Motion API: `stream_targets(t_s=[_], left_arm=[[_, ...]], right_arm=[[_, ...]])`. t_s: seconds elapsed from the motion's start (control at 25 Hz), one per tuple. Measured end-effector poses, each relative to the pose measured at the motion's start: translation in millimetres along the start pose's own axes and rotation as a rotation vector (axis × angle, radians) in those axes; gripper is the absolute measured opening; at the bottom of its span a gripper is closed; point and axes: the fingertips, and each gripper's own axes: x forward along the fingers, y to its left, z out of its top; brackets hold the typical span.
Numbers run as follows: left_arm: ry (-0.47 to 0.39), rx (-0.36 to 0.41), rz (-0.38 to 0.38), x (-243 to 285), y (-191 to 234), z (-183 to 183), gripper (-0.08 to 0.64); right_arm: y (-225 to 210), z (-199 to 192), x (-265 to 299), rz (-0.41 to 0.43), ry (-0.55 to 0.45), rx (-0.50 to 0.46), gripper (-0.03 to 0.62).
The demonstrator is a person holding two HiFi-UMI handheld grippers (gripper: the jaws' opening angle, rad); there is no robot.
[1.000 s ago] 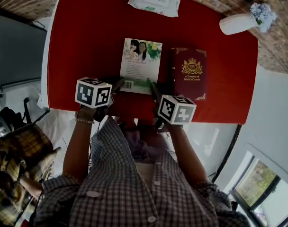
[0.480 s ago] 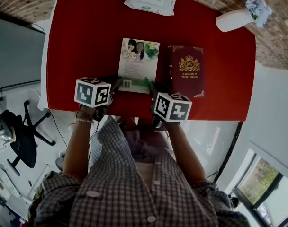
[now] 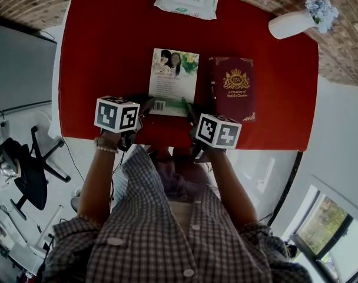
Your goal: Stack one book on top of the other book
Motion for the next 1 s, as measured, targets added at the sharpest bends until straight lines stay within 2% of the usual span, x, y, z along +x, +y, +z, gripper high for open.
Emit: stream_targets(t_s=[0.08,0.24,0.6,1.0], left_arm=[[-0.03,-0.027,-0.002,-2,2,1,0.079],[-0.067,-0.051,-0.001,-5,5,3,0.051],[-0.06,-0.059,-0.018,-3,1,2,0.049],[-0.07,-0.059,-0.077,9,-18,0,0.049]], right_arm=[[-2,1,-4,0.019,-0.031,0.036,0.064],[6,10,-14,0.036,-0.058,-0.001,0.043],[24,27,-37,0.067,-0.114,-0.054,0.026],[26,41,-64,0.051,-0.179,-0.093,0.017]])
